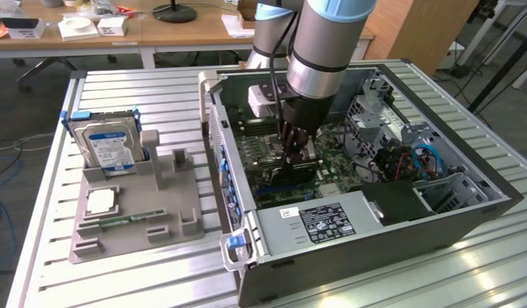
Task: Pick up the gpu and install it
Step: 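Press down on the gpu until it lock into place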
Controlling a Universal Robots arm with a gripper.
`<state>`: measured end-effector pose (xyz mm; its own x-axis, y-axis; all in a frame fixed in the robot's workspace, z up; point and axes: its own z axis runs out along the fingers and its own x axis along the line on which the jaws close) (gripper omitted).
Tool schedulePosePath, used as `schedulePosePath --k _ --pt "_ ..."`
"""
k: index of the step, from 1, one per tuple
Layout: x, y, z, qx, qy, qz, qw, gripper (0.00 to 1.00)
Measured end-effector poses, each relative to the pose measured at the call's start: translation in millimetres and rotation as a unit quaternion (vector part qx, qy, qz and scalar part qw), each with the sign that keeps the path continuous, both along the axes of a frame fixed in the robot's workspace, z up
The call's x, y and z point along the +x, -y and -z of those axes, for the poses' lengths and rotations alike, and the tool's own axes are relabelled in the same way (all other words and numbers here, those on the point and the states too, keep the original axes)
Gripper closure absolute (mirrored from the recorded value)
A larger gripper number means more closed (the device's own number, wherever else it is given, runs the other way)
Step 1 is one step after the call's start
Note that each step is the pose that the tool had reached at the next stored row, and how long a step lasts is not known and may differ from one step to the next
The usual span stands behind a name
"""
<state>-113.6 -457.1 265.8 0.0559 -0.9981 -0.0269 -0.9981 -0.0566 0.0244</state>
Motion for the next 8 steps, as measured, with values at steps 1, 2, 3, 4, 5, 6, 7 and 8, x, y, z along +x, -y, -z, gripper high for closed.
schedulePosePath --k 1,2,3,4,5,6,7,8 --pt "0.0 0.0 0.0 0.0000 0.0000 0.000 1.0000 0.90" --pt "0.0 0.0 0.0 0.0000 0.0000 0.000 1.0000 0.90" --pt "-0.2 0.0 0.0 0.0000 0.0000 0.000 1.0000 0.90" --pt "-0.6 0.0 0.0 0.0000 0.0000 0.000 1.0000 0.90" --pt "-1.1 0.0 0.0 0.0000 0.0000 0.000 1.0000 0.90" --pt "-1.4 0.0 0.0 0.0000 0.0000 0.000 1.0000 0.90" --pt "-1.4 0.0 0.0 0.0000 0.0000 0.000 1.0000 0.90" --pt "-1.4 0.0 0.0 0.0000 0.0000 0.000 1.0000 0.90"
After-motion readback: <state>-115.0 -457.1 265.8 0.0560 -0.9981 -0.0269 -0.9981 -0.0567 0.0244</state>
